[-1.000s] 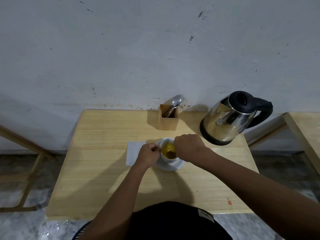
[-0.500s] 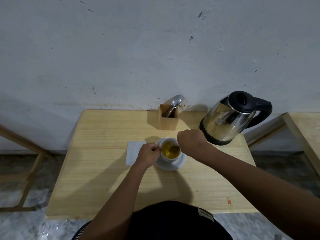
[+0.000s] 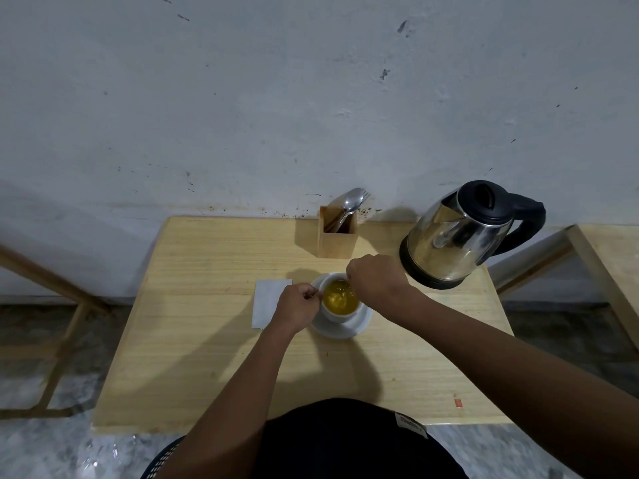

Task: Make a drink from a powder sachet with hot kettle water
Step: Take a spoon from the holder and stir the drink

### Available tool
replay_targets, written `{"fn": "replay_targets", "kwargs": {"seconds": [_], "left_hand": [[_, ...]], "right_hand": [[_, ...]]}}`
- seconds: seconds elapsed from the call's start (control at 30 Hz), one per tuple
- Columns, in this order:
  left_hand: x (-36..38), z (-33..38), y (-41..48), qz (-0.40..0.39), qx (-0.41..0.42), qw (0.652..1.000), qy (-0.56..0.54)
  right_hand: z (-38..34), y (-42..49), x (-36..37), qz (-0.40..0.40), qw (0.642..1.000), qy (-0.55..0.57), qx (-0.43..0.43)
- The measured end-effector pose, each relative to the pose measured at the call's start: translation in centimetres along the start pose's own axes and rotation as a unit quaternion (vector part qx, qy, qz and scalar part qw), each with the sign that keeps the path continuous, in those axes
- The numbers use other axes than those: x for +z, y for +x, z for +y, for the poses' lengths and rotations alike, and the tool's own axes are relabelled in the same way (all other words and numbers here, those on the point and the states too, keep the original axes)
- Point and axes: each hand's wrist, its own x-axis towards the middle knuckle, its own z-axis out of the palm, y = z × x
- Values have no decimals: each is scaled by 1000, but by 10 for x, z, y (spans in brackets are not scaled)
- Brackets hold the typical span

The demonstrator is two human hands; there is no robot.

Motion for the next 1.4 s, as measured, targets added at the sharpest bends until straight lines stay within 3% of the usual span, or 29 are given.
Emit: {"fn": "replay_targets", "kwargs": {"seconds": [0.2, 0.37, 0.73, 0.9, 1.13, 1.4], "left_hand": [[0, 1, -1, -2, -2, 1000, 1], [0, 2, -1, -2, -3, 1000, 10], [-4, 4, -2, -4, 15, 1000, 23], [-4, 4, 0, -12, 7, 1000, 18], [-5, 5, 0, -12, 5, 1000, 17], [-6, 8, -3, -12, 5, 1000, 29]], "right_hand": [[3, -8, -5, -24, 999, -21, 3], [-5, -12, 5, -33, 999, 40, 13], [24, -49, 59, 107, 972, 177, 108], [23, -79, 87, 202, 927, 282, 139], [7, -92, 116, 250, 903, 318, 141], [-2, -91, 127, 252, 886, 352, 164]]}}
